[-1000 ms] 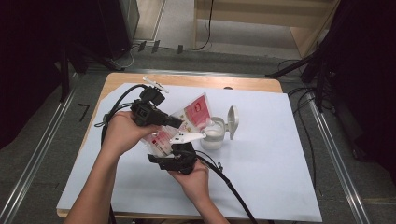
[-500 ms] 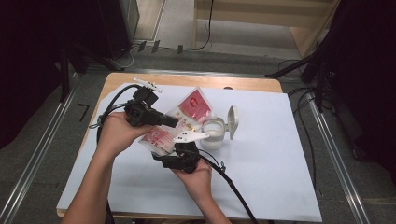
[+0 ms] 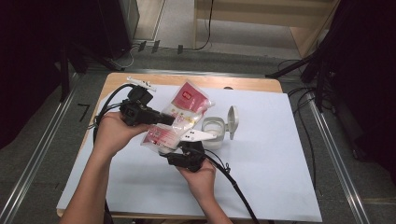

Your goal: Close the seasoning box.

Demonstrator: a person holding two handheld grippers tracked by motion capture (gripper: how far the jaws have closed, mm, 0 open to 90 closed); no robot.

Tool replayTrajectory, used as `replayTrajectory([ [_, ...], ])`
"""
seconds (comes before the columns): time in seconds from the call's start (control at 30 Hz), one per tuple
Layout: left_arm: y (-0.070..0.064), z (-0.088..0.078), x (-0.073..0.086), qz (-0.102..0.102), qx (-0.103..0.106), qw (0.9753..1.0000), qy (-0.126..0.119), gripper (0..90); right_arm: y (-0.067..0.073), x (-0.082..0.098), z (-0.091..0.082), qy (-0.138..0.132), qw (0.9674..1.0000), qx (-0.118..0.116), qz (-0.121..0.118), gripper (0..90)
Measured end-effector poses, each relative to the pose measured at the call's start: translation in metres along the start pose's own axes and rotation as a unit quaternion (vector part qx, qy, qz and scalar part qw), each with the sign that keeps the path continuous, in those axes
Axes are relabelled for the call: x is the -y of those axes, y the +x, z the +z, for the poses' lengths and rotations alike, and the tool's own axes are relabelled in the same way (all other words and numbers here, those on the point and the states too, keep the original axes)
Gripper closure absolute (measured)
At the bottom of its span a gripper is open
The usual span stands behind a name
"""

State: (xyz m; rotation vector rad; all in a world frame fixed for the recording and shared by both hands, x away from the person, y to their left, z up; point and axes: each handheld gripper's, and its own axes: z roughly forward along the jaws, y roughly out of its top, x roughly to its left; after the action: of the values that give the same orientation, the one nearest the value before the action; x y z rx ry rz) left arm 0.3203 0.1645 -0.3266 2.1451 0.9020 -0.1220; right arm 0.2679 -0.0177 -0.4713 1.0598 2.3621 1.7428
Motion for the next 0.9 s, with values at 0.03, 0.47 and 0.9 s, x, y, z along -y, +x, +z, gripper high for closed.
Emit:
replayTrajectory([
  [0.03,0.0,-0.001,0.0,0.001,0.002,1.0,0.002,88.8,0.0,0.0,0.0,-0.001,1.0,0.003,-0.001,53.1],
  [0.47,0.001,-0.001,0.009,0.022,0.006,0.9997,-0.008,88.8,-0.014,0.005,-0.007,-0.003,0.999,0.029,0.033,54.0],
  [0.9,0.003,-0.006,0.018,0.05,0.014,0.9986,-0.008,88.9,-0.028,0.005,-0.018,-0.019,0.997,0.05,0.056,57.7],
])
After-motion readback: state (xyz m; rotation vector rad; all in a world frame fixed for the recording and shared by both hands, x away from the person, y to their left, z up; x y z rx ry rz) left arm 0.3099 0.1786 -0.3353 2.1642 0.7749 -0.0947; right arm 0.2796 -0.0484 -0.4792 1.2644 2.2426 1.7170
